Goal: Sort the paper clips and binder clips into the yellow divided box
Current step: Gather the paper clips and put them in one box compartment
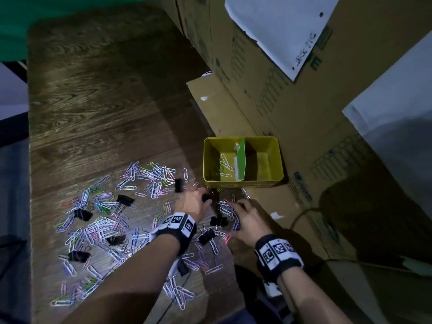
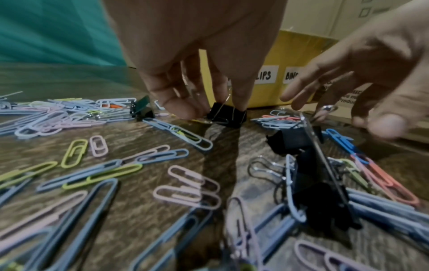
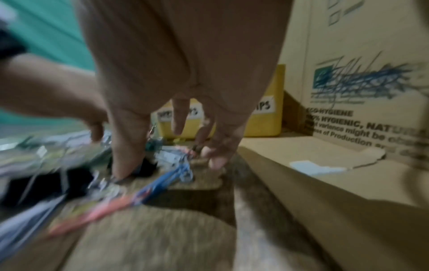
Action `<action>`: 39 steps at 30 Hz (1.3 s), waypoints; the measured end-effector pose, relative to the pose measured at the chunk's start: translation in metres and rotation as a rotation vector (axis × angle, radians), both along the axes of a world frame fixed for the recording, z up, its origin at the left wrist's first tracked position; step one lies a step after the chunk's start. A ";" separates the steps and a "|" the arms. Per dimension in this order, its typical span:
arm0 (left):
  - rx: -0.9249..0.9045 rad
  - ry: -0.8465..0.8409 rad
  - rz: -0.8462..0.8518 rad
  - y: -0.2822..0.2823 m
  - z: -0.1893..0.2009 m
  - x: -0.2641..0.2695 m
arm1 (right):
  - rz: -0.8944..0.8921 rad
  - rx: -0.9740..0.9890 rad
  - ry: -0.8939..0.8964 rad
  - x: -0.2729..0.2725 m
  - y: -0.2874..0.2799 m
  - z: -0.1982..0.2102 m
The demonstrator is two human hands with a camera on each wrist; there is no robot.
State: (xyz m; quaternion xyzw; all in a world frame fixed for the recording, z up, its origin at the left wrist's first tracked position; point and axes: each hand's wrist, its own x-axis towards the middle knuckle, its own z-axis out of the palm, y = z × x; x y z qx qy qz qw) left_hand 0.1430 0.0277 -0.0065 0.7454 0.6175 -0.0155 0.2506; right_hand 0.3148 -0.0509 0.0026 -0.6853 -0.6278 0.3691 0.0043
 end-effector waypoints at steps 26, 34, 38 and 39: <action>0.200 -0.085 0.314 -0.007 0.026 -0.142 | 0.044 0.016 0.316 -0.138 0.035 0.008; 0.109 0.005 -0.497 -0.073 0.015 -0.046 | 0.025 0.224 0.012 -0.019 0.016 -0.010; -0.079 0.120 -0.517 -0.078 -0.001 -0.035 | 0.304 0.007 -0.135 -0.004 0.002 -0.018; -0.094 0.093 -0.504 -0.077 -0.005 -0.037 | 0.321 -0.014 -0.135 -0.004 -0.001 -0.019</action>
